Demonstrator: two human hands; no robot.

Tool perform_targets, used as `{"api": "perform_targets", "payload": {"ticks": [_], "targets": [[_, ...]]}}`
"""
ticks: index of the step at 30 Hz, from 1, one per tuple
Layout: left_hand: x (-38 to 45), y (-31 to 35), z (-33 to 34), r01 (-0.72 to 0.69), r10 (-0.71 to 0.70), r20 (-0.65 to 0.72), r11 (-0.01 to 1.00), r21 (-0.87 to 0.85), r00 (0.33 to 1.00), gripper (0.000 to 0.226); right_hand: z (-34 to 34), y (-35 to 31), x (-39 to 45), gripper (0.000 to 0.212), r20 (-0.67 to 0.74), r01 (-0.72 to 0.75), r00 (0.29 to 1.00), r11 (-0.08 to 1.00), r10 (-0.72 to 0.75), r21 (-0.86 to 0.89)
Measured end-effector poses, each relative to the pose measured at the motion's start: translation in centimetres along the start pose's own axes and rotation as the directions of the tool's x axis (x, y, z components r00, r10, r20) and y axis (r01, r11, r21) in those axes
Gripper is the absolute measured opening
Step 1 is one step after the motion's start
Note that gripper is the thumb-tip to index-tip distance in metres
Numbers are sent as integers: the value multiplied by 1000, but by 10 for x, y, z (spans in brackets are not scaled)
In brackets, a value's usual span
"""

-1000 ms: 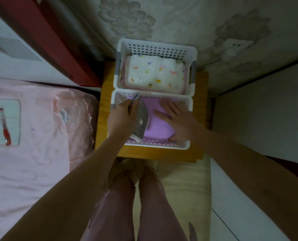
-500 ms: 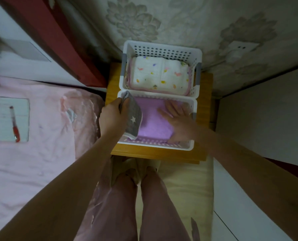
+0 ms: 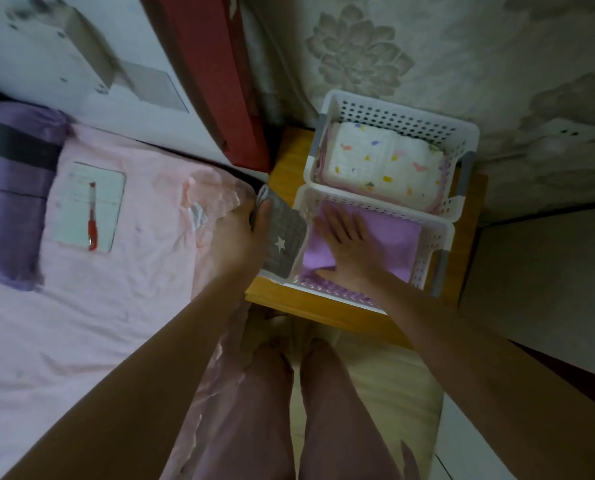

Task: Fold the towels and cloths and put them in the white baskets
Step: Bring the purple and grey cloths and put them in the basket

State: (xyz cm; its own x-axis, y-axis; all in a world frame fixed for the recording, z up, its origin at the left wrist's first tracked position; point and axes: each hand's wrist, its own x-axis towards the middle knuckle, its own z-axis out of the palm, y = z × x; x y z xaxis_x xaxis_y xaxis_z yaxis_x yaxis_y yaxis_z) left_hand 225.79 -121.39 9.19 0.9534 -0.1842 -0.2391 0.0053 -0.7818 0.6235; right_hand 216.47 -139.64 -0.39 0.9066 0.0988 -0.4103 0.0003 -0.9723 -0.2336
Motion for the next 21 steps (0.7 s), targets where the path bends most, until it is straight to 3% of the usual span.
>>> {"api": "perform_targets", "payload": {"ticks": [2,3,5,6,7,8,9,12,14,15,17,21], "targets": [[-1,5,0,29,-26,31,997,-76,999,41,-5,-5,-6,89,-94,-29,993,929,68,369],[-1,9,0,37,-30,54,990,-133,998,40,-12,-8,-12,75,-96,-88,977,767,191,636],[-2,20,0,63,-34,117,964,-259,993,39,-29,-14,-22,46,31,-120,896,176,444,977],[-2,25,1,92,-44,158,945,-314,987,40,-38,-16,-26,38,134,-76,850,-132,510,988],[-2,31,3,122,-52,198,924,-363,979,40,-46,-20,-30,34,255,-57,819,-370,514,927],[-3,37,7,153,-58,236,900,-408,970,39,-53,-23,-35,34,362,-70,801,-527,476,847],[-5,44,13,175,-60,265,883,-435,962,37,-61,-28,-41,34,426,-104,798,-600,425,793],[-16,65,35,143,-17,286,893,-427,958,36,-69,-33,-58,30,422,-65,834,-696,356,715],[-23,71,51,49,54,265,928,-369,963,38,-62,-27,-67,32,431,-4,795,-708,426,706],[-25,70,59,-12,91,244,952,-305,966,38,-57,-22,-70,30,432,-12,743,-636,511,772],[-27,66,72,-117,144,217,984,-132,966,34,-46,-10,-71,17,345,-111,655,-366,672,924],[-24,58,94,-101,87,229,993,53,970,27,-36,0,-63,12,55,-248,598,119,800,961]]}}
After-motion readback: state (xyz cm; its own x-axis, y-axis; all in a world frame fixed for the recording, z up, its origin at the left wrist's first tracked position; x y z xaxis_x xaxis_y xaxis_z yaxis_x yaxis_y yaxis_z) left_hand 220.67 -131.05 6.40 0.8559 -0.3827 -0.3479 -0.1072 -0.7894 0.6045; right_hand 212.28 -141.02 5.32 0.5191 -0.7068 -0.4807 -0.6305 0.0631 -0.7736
